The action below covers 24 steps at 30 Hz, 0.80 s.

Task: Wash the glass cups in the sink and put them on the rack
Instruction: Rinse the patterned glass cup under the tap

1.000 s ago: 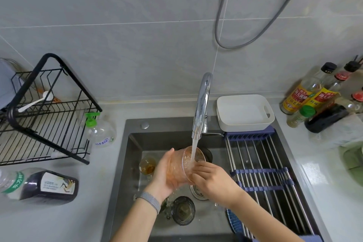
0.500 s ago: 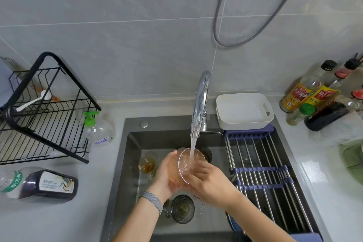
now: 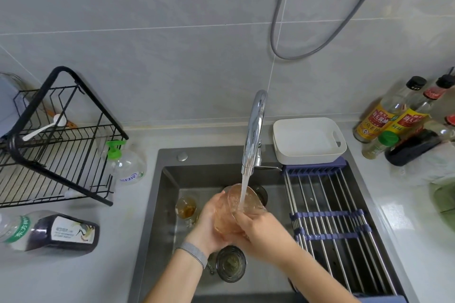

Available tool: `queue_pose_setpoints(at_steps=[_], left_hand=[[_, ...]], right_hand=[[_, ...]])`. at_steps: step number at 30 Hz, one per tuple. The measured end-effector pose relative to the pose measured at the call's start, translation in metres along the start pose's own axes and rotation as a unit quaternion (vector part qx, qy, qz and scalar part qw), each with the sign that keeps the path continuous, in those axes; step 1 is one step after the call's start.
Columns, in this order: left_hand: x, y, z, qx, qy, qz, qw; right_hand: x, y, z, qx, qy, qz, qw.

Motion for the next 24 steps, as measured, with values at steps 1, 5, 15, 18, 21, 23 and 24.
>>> queue_pose_setpoints(at_steps=[1,5,15,18,21,23,24], left_hand=[[0.002,0.001,-0.001,-0.020,0.000,0.015,1.000],[0.002,-0.001,0.003,-0.033,0.003,0.034,0.999],[-0.007,0.004,-0.008,-0.036,-0.034,-0.079,0.996],[-0.009,0.003,-0.004,-0.023,-0.004,-0.028,0.999],[-0.007,0.000,-0.002,-0.014,0.001,0.013,1.000],[-0.007,-0.005,0.000,-0.026,0.000,0.036,0.999],[-0.004,-0.007,0.000,-0.025,0.003,0.046,0.999]], right_hand=[[0.004,0.005,0.000,0.001,-0.013,0.042,0.999],[0.011,0.019,0.002,0.003,-0.037,0.068,0.997],[0.012,0.027,-0.009,-0.210,0.019,-0.292,0.933],[0.003,0.008,0.002,-0.107,-0.017,-0.137,0.985],[0.003,0.006,0.003,0.034,-0.043,0.001,0.998],[0.001,0.009,0.006,0.057,-0.053,0.038,0.996],[-0.001,0.012,0.007,0.065,-0.067,0.033,0.995]])
Point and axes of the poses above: each hand's wrist, its own x-axis away from the middle knuckle, its own z-axis out of the back of the hand, y = z × x, the point moved 8 cm from there along -x, towards the middle knuckle, and after that the axes turned 12 degrees about x, right-handed, at the moved point
